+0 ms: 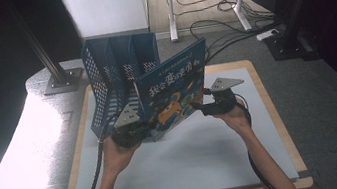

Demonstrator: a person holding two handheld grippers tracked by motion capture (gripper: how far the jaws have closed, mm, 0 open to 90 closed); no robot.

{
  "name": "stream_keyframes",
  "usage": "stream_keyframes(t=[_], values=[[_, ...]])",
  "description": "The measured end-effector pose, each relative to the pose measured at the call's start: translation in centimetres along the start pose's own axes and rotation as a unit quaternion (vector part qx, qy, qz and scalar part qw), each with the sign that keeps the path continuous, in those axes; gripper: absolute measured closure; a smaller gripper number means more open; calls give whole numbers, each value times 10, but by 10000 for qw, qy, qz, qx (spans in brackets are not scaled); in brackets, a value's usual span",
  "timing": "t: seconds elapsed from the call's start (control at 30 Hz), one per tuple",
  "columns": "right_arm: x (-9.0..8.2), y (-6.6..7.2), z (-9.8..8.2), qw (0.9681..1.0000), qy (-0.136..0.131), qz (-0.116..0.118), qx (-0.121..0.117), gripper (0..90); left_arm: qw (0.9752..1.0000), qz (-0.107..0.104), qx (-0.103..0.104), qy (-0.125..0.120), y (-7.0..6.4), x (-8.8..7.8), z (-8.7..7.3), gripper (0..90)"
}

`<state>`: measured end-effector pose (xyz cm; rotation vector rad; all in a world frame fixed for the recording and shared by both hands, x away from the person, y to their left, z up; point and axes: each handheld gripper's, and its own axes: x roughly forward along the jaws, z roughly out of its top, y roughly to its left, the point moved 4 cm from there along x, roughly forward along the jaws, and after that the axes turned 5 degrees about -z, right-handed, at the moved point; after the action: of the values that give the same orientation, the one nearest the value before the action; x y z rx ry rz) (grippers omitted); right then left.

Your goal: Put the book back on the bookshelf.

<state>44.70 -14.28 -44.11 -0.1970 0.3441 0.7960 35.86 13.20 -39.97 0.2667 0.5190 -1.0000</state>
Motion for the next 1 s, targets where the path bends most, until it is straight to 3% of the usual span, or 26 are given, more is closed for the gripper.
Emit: stream_keyframes(t=[0.6,1.0], values=[[32,17,36,9997,-96,190,-135,303,9995,305,-42,-71,20,-36,-3,832],[63,32,40,9993,-51,366,-96,287,9987,464,-189,26,32,-49,-20,831]])
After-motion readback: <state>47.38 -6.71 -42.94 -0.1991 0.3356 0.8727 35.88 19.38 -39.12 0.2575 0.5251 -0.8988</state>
